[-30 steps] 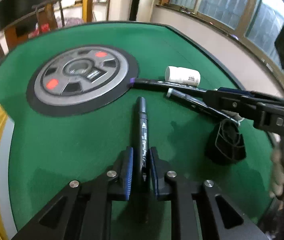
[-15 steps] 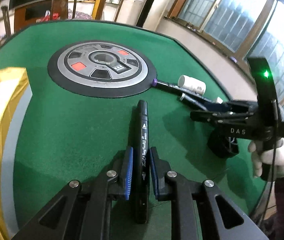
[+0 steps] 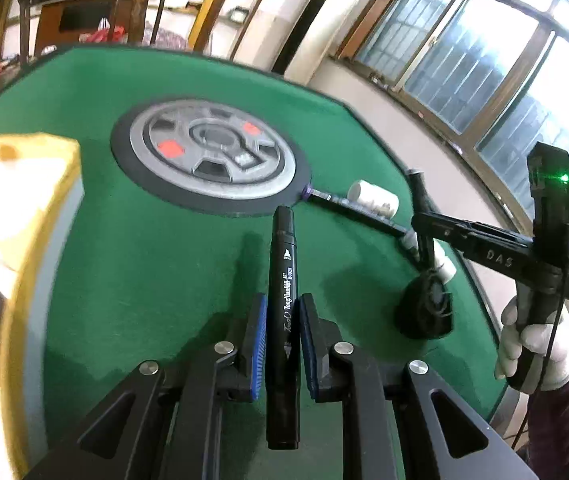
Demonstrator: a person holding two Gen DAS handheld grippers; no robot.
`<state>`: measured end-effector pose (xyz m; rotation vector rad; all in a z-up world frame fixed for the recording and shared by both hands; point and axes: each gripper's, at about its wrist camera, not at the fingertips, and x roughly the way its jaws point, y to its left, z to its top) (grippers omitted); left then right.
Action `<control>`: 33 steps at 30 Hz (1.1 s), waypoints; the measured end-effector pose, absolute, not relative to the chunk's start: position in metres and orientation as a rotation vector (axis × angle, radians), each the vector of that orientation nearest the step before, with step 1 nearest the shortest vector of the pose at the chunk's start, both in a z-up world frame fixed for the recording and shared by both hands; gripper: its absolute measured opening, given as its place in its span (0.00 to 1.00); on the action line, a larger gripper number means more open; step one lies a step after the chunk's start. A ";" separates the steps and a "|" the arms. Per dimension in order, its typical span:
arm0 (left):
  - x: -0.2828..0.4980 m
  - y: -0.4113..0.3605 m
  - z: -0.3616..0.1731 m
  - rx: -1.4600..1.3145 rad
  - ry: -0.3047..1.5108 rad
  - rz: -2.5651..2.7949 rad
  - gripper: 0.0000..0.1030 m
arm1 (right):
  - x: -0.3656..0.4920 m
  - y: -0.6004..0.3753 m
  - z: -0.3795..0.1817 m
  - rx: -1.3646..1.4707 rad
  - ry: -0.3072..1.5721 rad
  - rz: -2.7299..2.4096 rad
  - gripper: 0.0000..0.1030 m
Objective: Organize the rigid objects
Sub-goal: 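Carry both markers into the foam tray and open both tools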
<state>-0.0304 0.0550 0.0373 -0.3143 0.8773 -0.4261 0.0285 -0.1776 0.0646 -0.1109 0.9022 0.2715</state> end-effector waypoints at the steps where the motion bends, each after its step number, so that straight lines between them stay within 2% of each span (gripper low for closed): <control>1: -0.034 0.056 0.042 -0.320 0.866 -0.429 0.15 | 0.025 -0.180 0.070 -0.091 0.882 0.273 0.18; 9: -0.071 0.078 0.081 -0.331 0.762 -0.434 0.15 | -0.011 -0.169 0.114 0.024 0.755 0.341 0.14; 18: -0.108 0.142 0.101 -0.379 0.686 -0.333 0.15 | -0.043 -0.120 0.132 0.076 0.741 0.494 0.14; 27: -0.130 0.214 0.073 -0.440 0.714 -0.163 0.15 | -0.068 -0.046 0.118 0.130 0.834 0.738 0.14; 33: -0.130 0.226 0.050 -0.447 0.767 -0.129 0.15 | -0.070 0.002 0.100 0.167 0.942 0.852 0.16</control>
